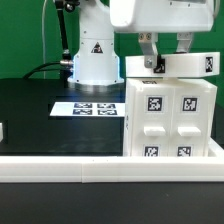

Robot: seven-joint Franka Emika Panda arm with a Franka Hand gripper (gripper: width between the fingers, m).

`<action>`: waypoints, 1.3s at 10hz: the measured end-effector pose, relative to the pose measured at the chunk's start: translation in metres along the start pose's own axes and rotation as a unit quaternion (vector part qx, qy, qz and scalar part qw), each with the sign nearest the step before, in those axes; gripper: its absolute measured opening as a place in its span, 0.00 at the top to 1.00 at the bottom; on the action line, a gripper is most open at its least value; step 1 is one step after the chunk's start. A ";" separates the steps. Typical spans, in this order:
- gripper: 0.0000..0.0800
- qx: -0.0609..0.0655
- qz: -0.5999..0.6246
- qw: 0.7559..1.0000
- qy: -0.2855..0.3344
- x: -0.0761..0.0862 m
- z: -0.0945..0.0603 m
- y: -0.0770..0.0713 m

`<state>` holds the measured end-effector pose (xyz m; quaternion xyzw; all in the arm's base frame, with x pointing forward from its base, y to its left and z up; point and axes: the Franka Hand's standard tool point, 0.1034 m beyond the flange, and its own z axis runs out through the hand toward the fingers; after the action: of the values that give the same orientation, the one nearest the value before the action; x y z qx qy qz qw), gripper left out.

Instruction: Assemble cabinet

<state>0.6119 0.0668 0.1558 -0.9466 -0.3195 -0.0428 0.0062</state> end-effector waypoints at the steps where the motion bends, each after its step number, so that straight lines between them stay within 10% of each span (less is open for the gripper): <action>1: 0.30 -0.001 0.046 0.999 0.002 -0.001 0.000 -0.002; 13: 0.30 0.008 0.531 0.847 0.018 0.007 0.001 -0.012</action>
Offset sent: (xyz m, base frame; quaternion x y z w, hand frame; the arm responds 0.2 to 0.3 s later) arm -0.0147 0.0007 -0.0059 -0.0174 -0.0033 0.2916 0.9564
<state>0.6101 0.0807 0.1549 -0.9706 0.2324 -0.0476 0.0409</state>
